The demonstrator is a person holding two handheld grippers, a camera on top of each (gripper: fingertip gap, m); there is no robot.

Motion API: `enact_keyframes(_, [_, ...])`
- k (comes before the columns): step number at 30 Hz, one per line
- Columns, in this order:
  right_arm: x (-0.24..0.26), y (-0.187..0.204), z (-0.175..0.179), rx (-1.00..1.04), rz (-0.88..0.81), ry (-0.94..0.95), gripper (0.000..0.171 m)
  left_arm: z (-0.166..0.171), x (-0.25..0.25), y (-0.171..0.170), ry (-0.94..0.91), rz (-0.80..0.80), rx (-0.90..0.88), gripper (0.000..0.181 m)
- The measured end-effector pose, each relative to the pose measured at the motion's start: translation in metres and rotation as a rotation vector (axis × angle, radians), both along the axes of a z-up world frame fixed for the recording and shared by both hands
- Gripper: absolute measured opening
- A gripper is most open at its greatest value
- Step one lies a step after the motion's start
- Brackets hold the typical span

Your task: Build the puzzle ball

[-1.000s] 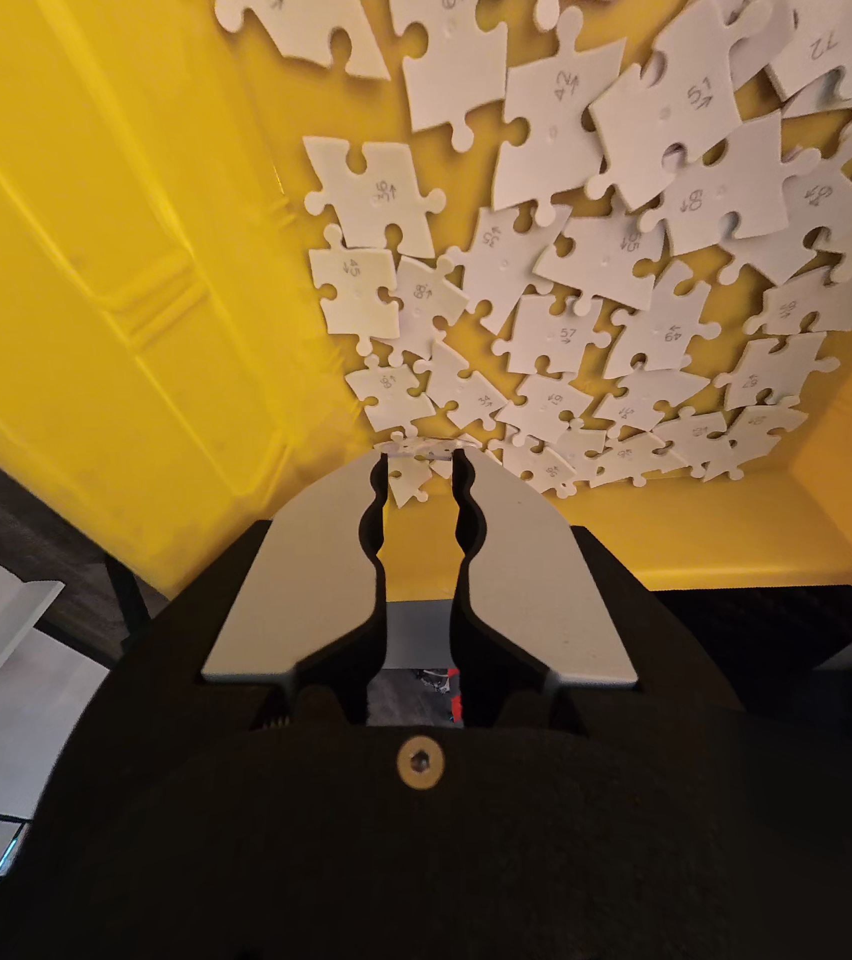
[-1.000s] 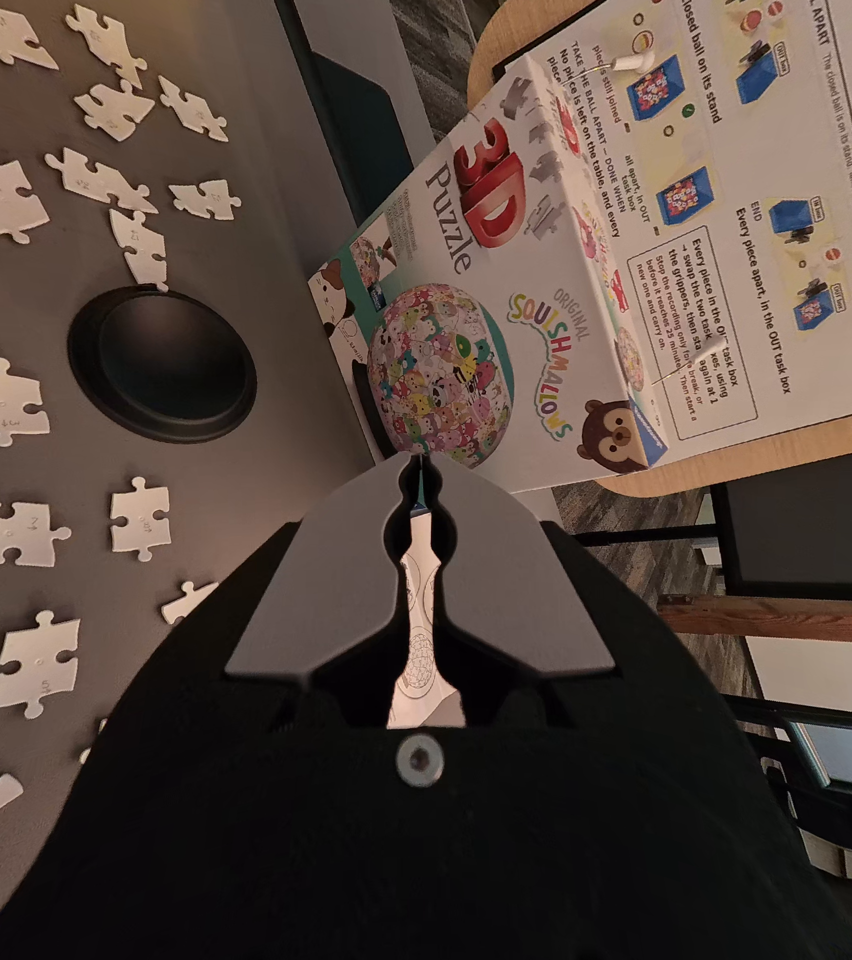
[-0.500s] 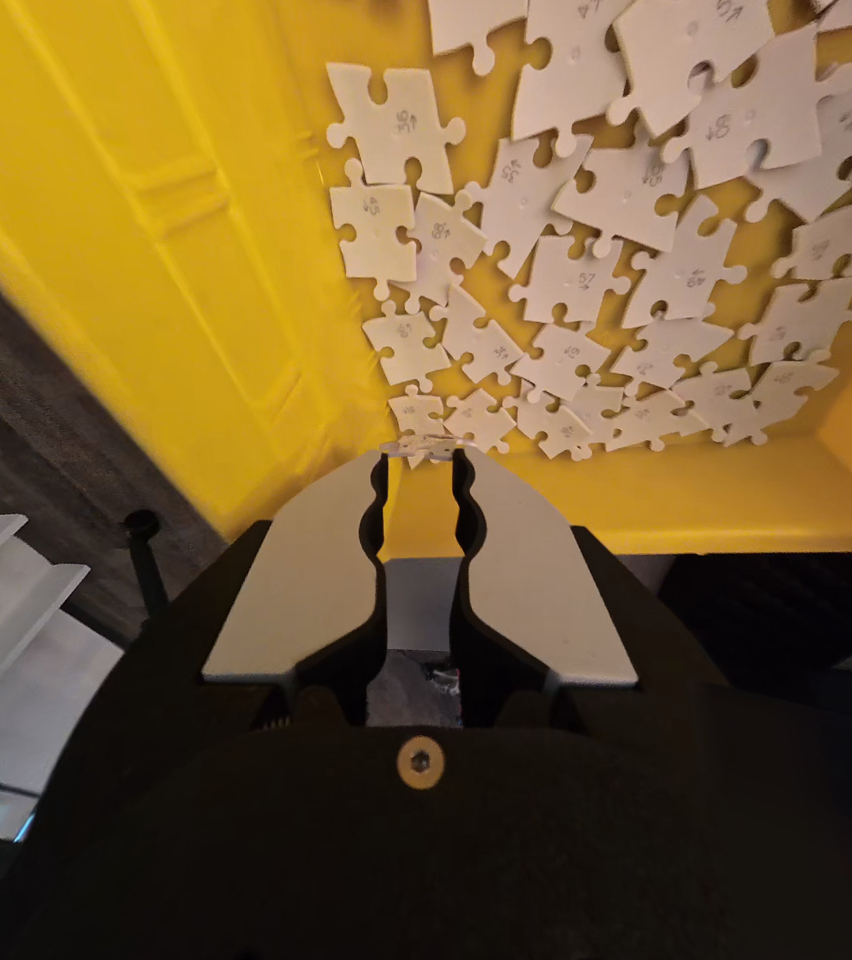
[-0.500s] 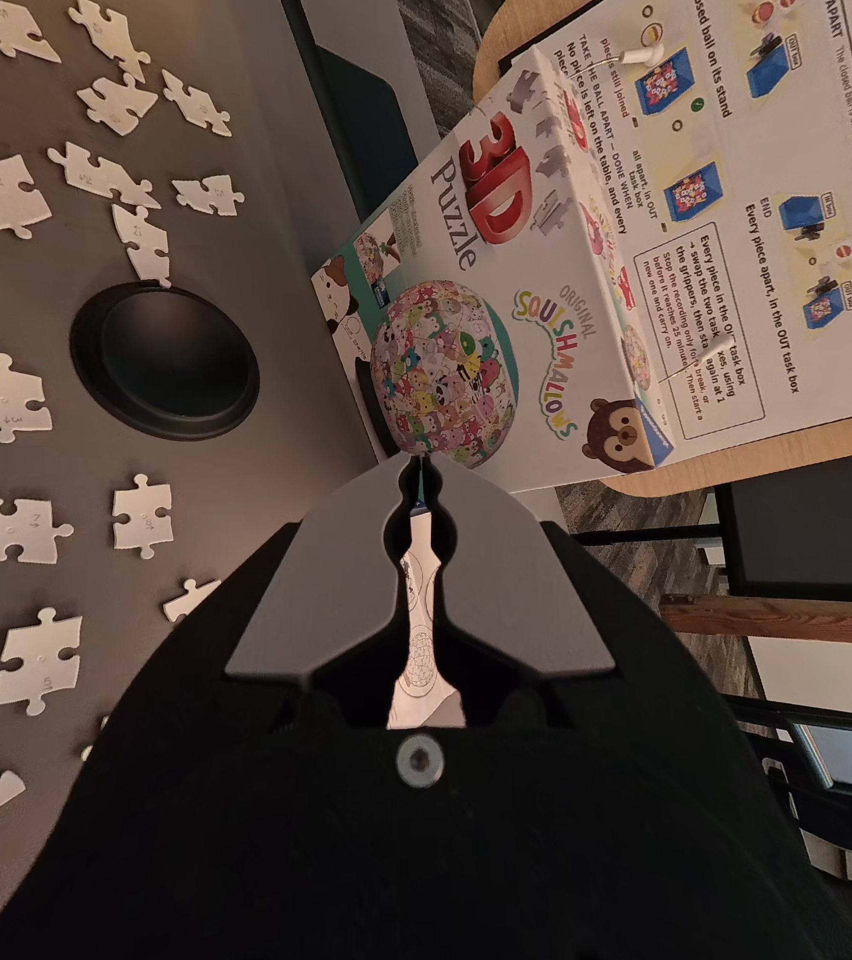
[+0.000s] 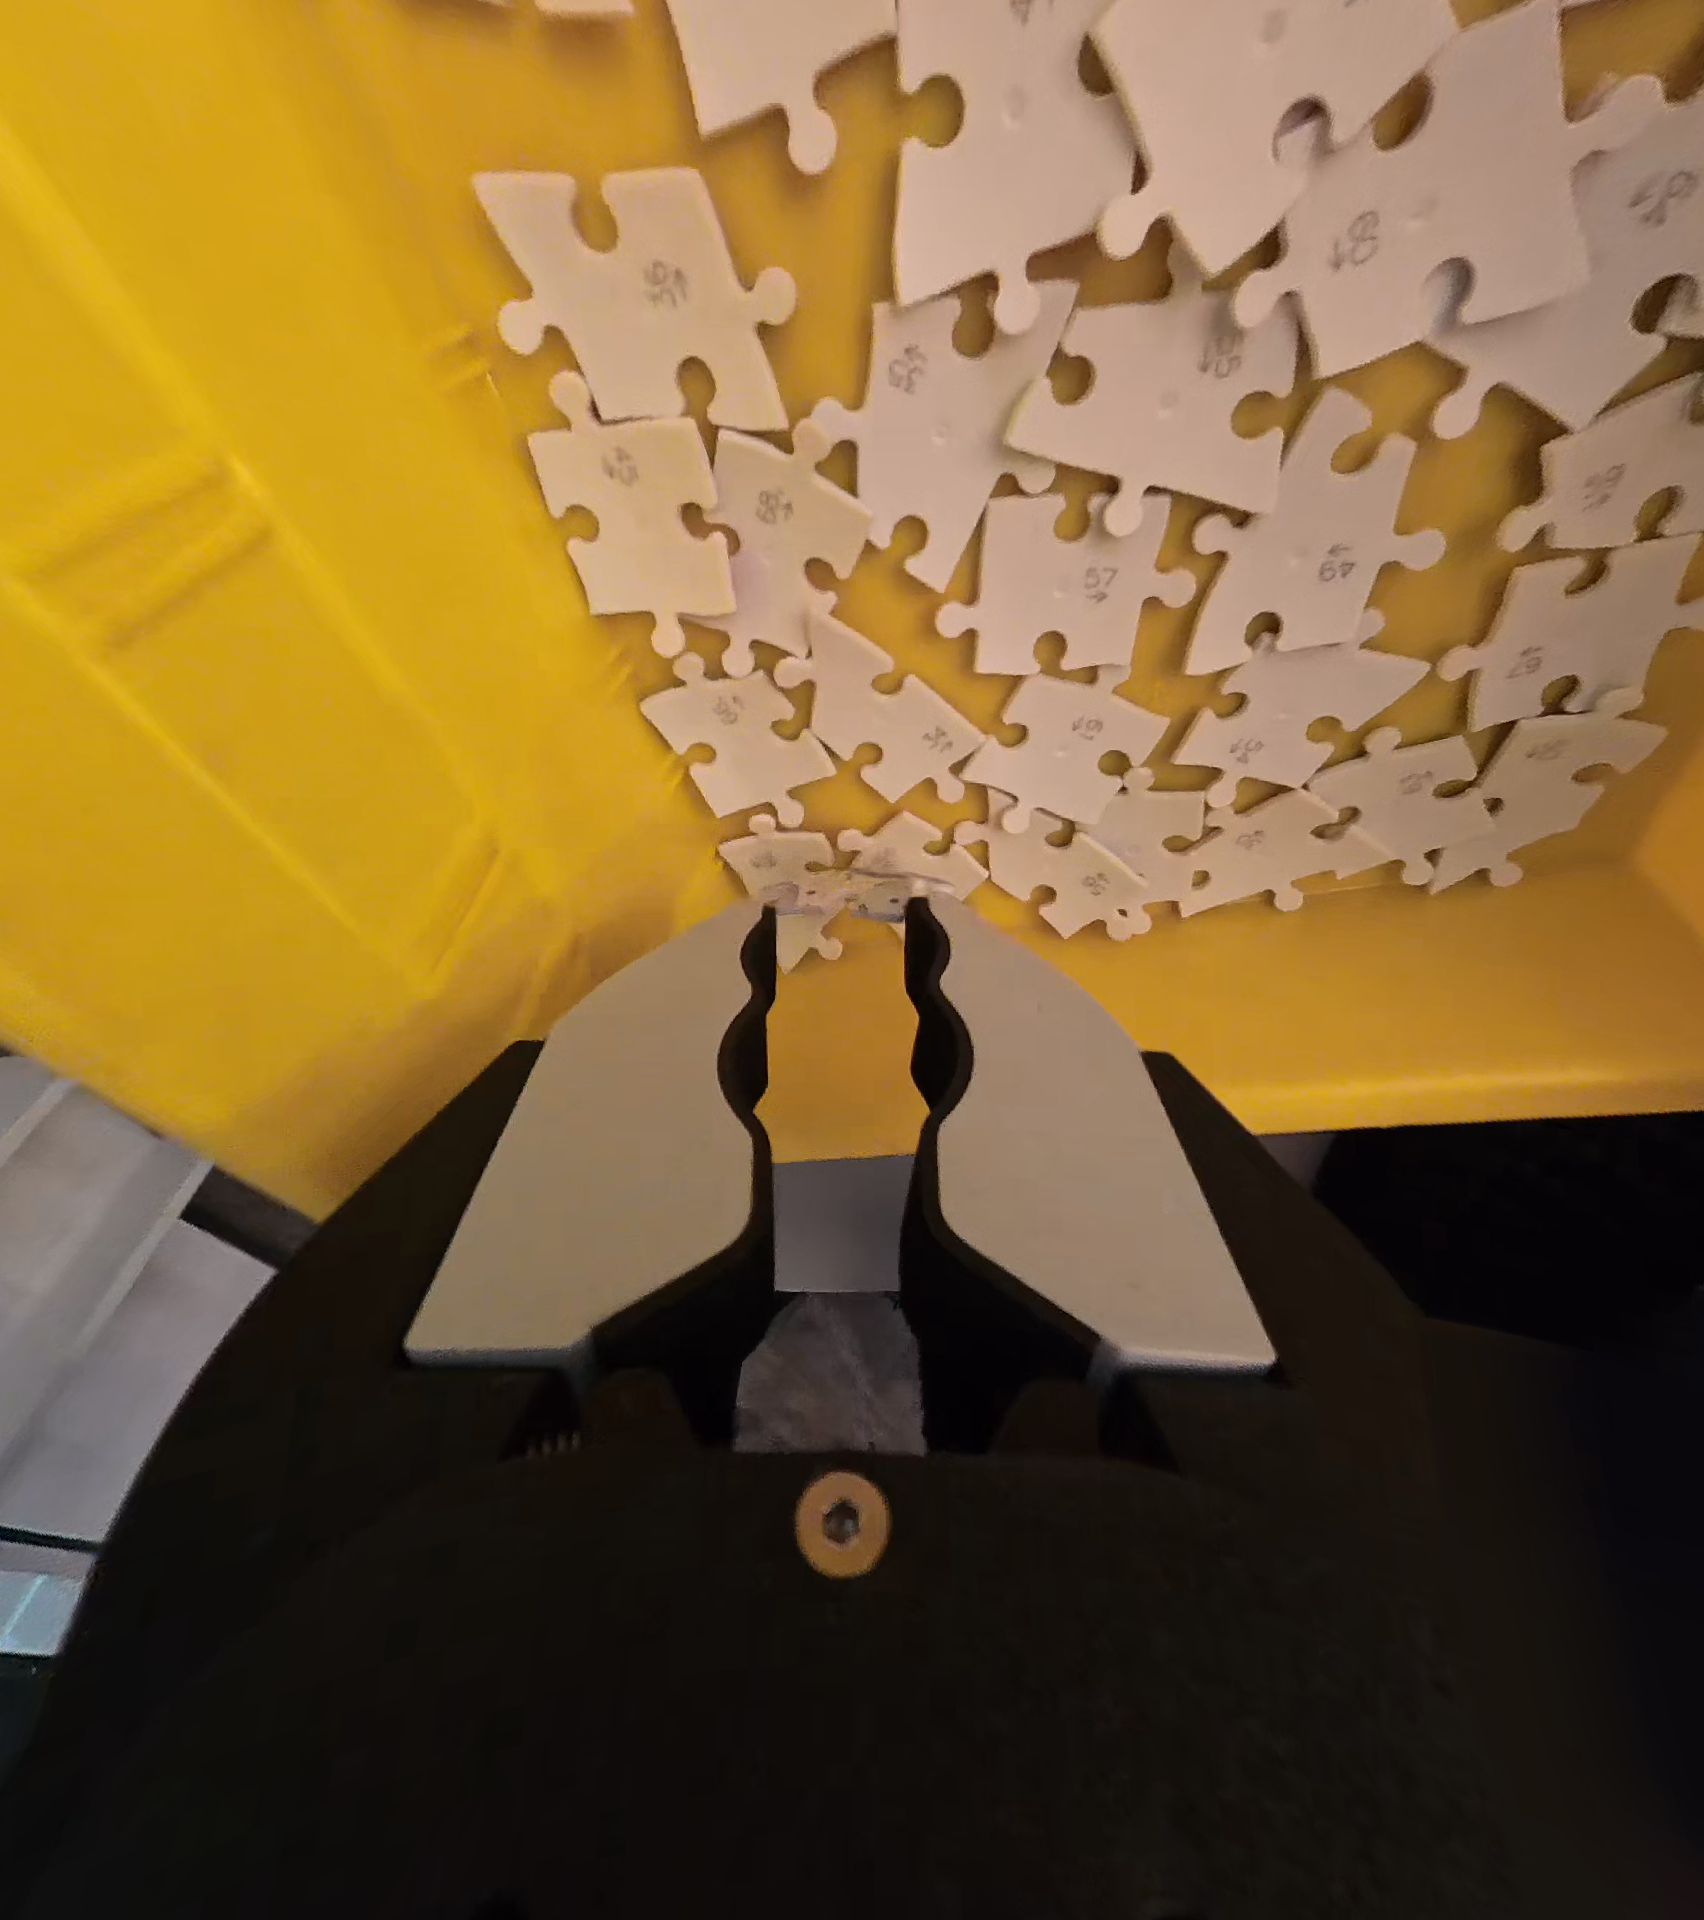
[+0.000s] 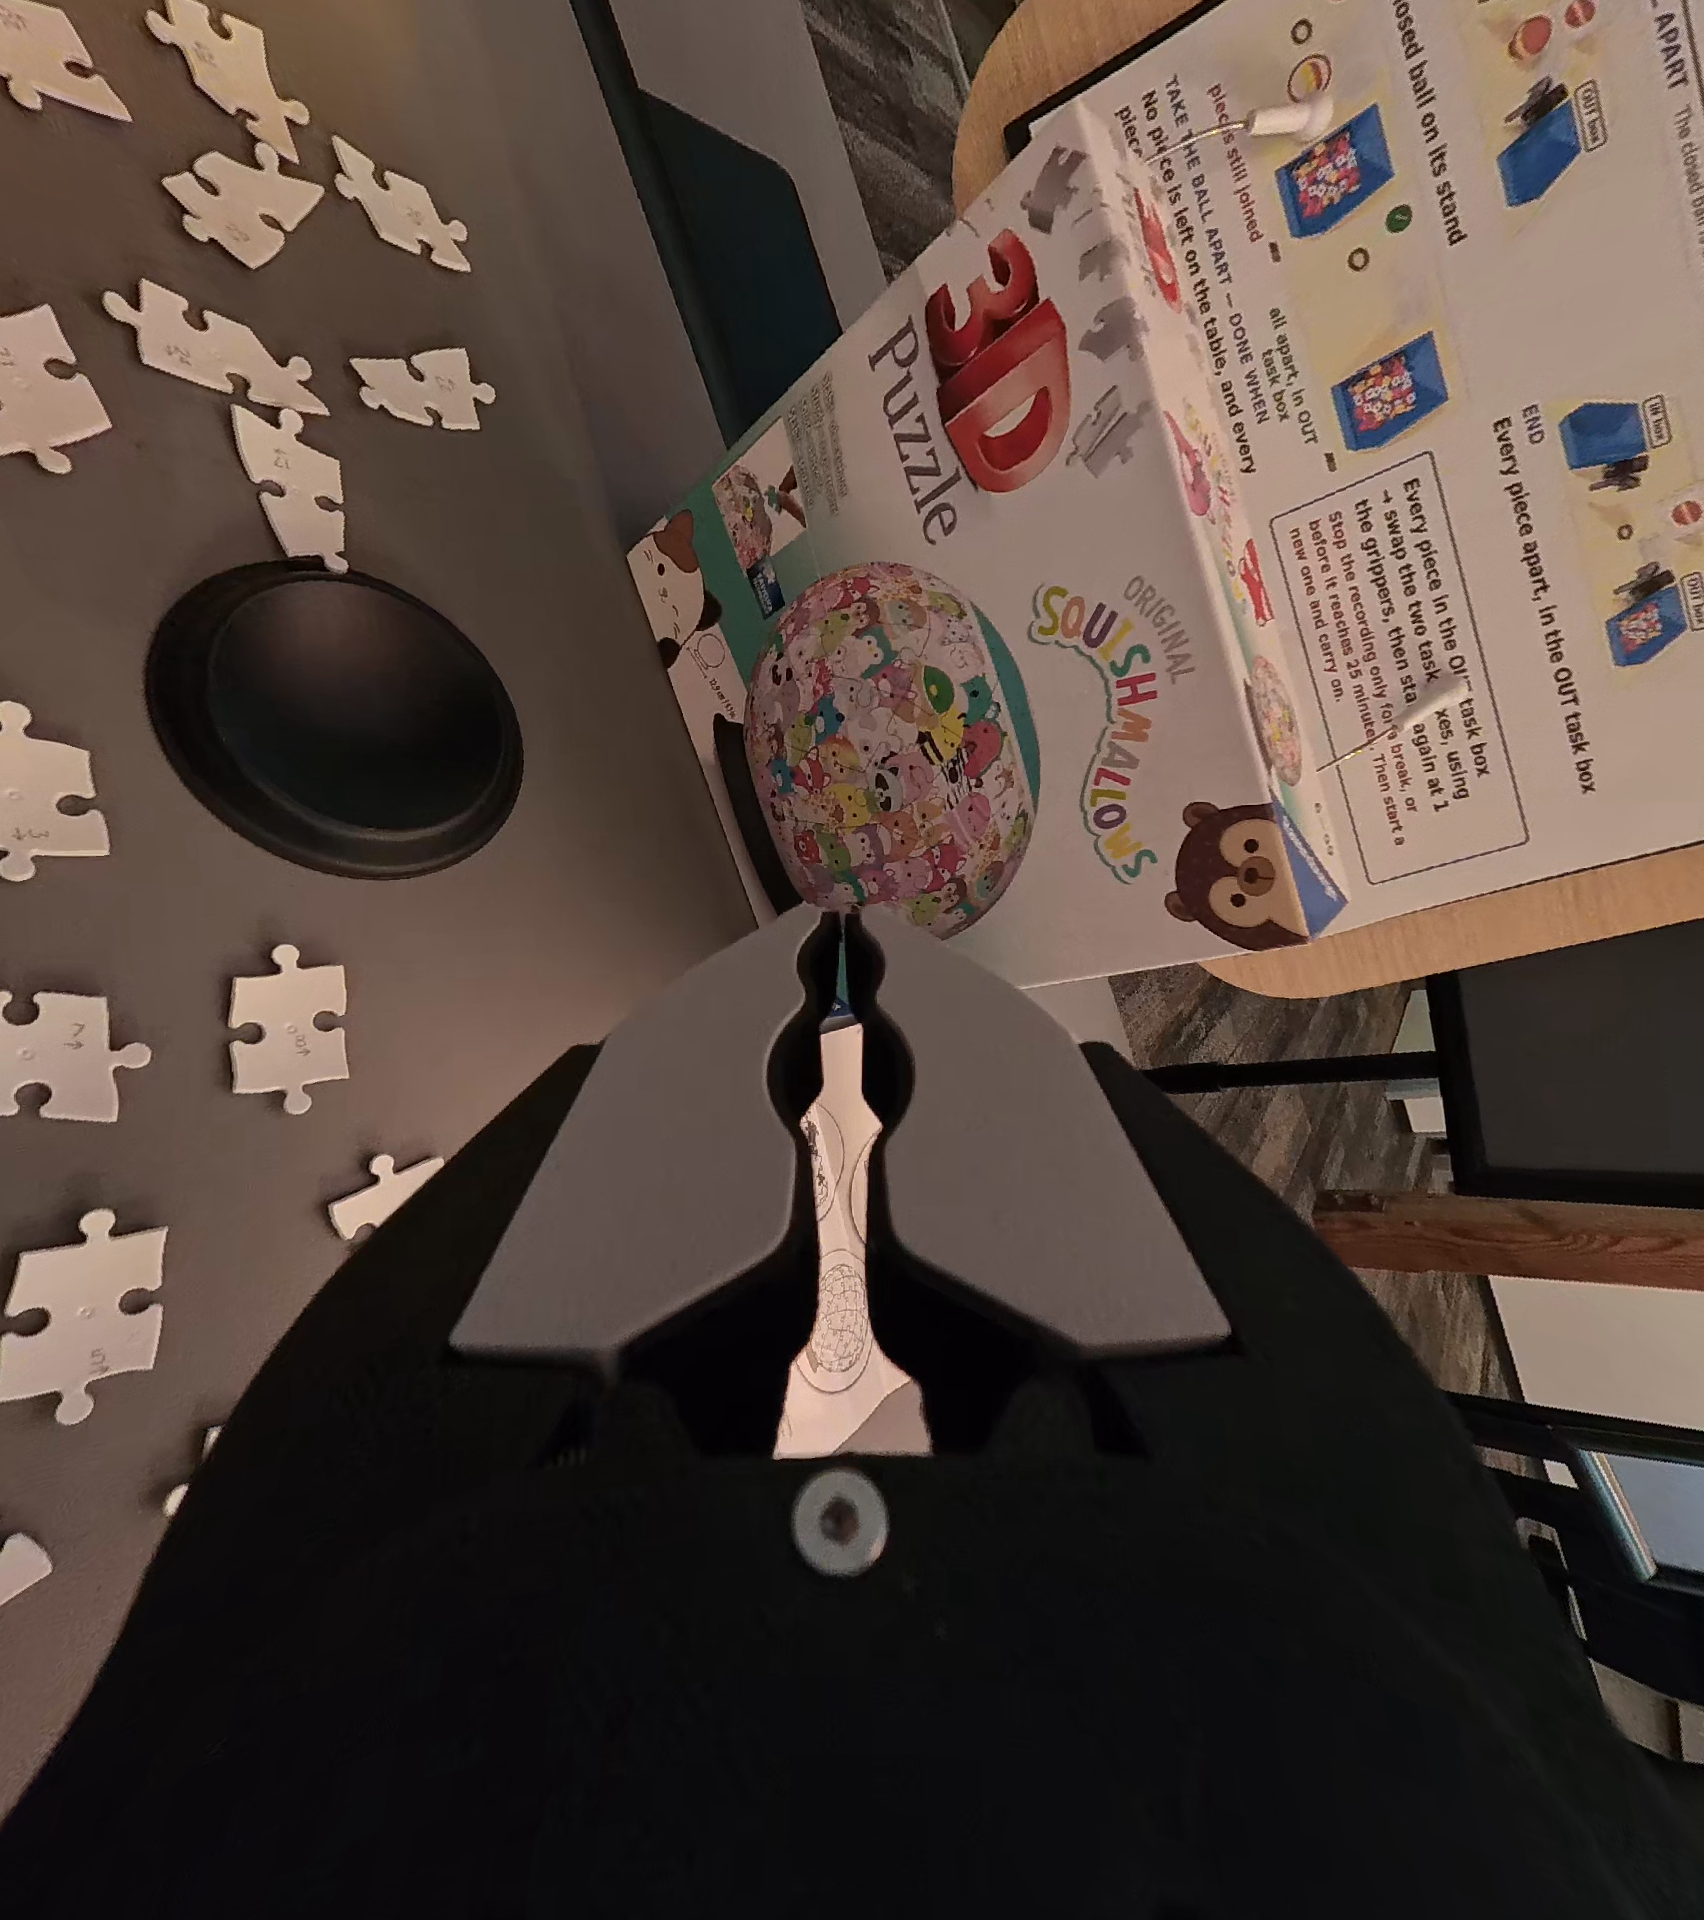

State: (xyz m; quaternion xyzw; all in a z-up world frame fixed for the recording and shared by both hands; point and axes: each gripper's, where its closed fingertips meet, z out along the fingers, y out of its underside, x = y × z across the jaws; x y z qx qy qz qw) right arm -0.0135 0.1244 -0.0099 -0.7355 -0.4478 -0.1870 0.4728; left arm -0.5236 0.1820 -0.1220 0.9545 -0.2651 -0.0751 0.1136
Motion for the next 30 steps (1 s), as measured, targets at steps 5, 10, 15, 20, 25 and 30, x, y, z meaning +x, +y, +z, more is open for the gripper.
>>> enact_keyframes(5, [0.001, 0.000, -0.001, -0.005, -0.002, -0.005, 0.002, -0.008, -0.001, 0.001, -0.001, 0.015, -0.040, 0.023])
enact_keyframes(10, [0.001, -0.001, -0.001, -0.004, -0.001, -0.008, 0.002, -0.013, 0.000, 0.004, -0.008, 0.020, -0.048, 0.023])
enact_keyframes(15, [0.002, -0.001, -0.001, -0.006, -0.004, -0.014, 0.002, -0.015, 0.001, 0.003, -0.010, 0.016, -0.058, 0.024])
enact_keyframes(20, [0.002, -0.001, -0.001, -0.006, -0.005, -0.017, 0.002, -0.011, 0.002, 0.007, -0.017, 0.013, -0.031, 0.030])
enact_keyframes(25, [0.001, -0.001, 0.000, 0.001, 0.000, -0.016, 0.002, 0.006, 0.004, 0.015, -0.048, 0.016, 0.071, 0.030])
enact_keyframes(30, [-0.001, -0.002, 0.006, 0.024, 0.005, -0.013, 0.002, 0.037, 0.013, 0.032, -0.139, 0.016, 0.265, 0.030])
